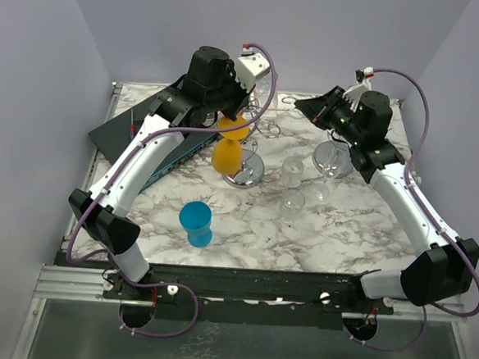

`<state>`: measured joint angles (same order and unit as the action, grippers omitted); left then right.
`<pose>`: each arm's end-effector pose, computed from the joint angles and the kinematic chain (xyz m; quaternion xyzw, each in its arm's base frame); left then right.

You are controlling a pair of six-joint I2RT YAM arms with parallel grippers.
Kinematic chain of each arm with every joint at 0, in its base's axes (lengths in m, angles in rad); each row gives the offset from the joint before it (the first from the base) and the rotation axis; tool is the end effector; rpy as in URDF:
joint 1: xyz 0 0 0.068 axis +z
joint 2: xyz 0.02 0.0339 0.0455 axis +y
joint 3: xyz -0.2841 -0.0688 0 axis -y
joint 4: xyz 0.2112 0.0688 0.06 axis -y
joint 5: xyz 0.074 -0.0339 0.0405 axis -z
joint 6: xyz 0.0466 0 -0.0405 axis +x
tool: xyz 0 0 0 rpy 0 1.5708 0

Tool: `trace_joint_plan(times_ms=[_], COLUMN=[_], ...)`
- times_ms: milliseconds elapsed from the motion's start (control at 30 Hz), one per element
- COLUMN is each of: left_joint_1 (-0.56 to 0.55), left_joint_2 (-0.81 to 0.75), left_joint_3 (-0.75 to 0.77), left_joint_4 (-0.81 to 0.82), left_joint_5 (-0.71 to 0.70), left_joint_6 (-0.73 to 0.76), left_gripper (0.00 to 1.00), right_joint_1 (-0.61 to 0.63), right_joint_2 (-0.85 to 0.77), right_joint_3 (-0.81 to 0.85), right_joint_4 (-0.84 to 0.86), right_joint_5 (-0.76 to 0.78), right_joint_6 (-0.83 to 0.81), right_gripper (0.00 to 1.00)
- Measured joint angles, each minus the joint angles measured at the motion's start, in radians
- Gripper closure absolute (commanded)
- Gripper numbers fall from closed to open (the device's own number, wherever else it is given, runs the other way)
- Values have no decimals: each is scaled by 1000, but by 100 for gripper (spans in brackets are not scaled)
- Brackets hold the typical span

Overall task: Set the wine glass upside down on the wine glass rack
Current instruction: Adjust the wine rack at the center of the board.

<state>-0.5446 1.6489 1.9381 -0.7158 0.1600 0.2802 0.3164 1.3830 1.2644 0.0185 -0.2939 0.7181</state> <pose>0.2842 -0.1808 0.4648 0.3755 0.7505 -0.1377 0.5261 0.2826 0.1067 0.4153 0.0501 0.7385 0.4225 0.5231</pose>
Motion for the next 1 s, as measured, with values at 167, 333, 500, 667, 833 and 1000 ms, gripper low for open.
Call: trace_joint_plan(times_ms=[167,333,500,667,833,1000], left_joint_1=[0,0,2,6,8,8], left_joint_2=[3,6,8,8,14,14], left_joint_3=[1,5,9,9,9,9], left_joint_4=[3,3,1,3,19,20], left_joint_5=[-13,-26,-35,-50,-56,-58], left_joint_6=[10,16,18,26,34,37], left_gripper=[100,100,100,100,100,100], right_joint_1=[8,16,31,54,114,143], right_joint_2=[-37,-54,-85,-126,-148,-148], right_joint_3=[-35,-58,-91,-127,-182,-210], right_joint_4=[6,22,34,42,18,-19], right_joint_5=[2,5,16,23,7,8], right_joint_6=[0,0,2,8,7,7], right_gripper=[100,100,100,100,100,100])
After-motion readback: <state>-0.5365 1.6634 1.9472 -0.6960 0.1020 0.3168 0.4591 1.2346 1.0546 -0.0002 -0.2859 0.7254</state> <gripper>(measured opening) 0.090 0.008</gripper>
